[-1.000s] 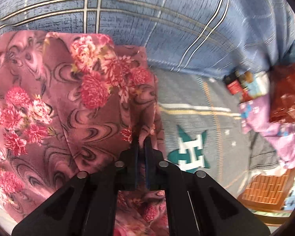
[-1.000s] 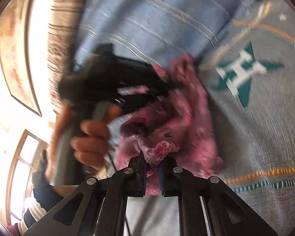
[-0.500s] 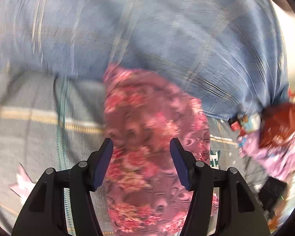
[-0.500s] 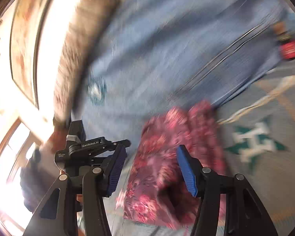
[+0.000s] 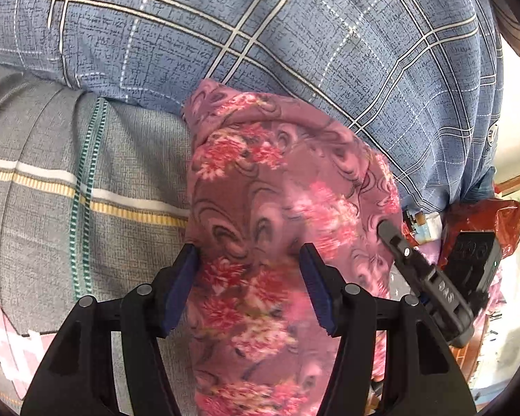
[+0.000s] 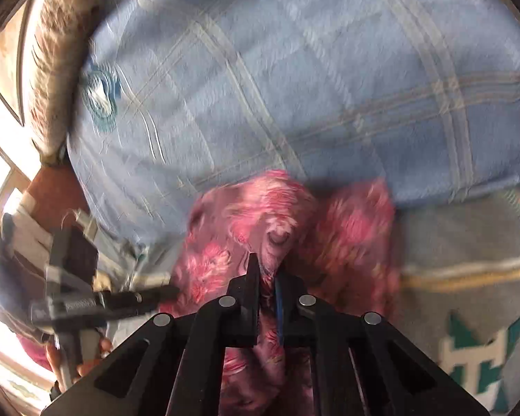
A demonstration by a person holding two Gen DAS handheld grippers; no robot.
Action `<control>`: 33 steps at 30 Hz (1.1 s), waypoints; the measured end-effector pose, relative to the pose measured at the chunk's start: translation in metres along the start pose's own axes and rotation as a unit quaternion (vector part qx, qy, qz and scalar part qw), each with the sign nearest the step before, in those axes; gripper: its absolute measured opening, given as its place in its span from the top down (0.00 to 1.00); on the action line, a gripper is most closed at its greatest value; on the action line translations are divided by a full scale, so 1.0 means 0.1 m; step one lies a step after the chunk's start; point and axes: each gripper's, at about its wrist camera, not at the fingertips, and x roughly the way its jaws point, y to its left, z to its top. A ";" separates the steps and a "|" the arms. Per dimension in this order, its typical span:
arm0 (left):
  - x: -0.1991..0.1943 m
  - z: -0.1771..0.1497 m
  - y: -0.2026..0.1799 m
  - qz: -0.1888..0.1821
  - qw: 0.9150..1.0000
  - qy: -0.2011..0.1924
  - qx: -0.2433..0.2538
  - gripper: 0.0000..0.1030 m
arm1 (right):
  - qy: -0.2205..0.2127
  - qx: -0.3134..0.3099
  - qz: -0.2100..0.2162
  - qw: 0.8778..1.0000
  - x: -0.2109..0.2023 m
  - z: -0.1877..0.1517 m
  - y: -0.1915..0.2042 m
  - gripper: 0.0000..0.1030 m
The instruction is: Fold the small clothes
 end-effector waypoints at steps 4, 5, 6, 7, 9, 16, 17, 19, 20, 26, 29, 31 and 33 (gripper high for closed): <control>0.24 -0.07 -0.20 0.066 0.997 -0.008 0.038 0.43 | 0.039 0.024 -0.065 0.997 0.22 -0.05 -0.36 0.95; 0.28 -0.10 -0.25 0.078 0.996 -0.008 0.047 0.43 | 0.046 0.034 -0.066 0.996 0.27 -0.09 -0.43 0.96; 0.31 -0.13 -0.31 0.087 0.995 -0.012 0.055 0.43 | 0.041 0.042 -0.058 0.997 0.22 -0.14 -0.45 0.95; 0.31 -0.16 -0.35 0.095 0.993 -0.017 0.062 0.43 | 0.032 0.045 -0.047 0.997 0.16 -0.15 -0.44 0.93; 0.29 -0.23 -0.43 0.102 0.992 -0.024 0.070 0.43 | 0.023 0.049 -0.039 0.998 0.04 -0.16 -0.41 0.89; 0.08 -0.45 -0.55 0.117 0.989 -0.047 0.077 0.43 | 0.030 0.014 -0.004 0.999 -0.58 -0.44 -0.17 0.61; 0.04 -0.50 -0.55 0.118 0.989 -0.050 0.078 0.43 | 0.038 0.012 -0.003 0.999 -0.62 -0.49 -0.13 0.59; -0.01 -0.58 -0.57 0.120 0.988 -0.054 0.081 0.43 | 0.055 0.008 -0.002 0.998 -0.66 -0.63 -0.07 0.59; -0.03 -0.61 -0.59 0.121 0.988 -0.055 0.084 0.43 | 0.061 0.005 -0.002 0.998 -0.69 -0.69 -0.06 0.59; -0.21 -0.78 -0.57 0.116 0.988 -0.055 0.090 0.41 | 0.078 -0.030 -0.009 0.996 -0.47 -0.92 0.15 0.91; -0.12 -0.95 -0.44 0.126 0.987 -0.038 0.094 0.41 | 0.032 -0.034 -0.024 0.999 -0.60 -0.97 0.12 0.90; 0.05 -1.00 -0.31 0.120 0.989 -0.004 0.090 0.40 | 0.070 -0.021 -0.064 0.995 -0.43 -1.07 -0.09 0.90; -0.01 -0.97 -0.19 0.088 0.994 0.000 0.072 0.40 | 0.060 -0.018 -0.048 0.997 -0.49 -1.09 -0.10 0.85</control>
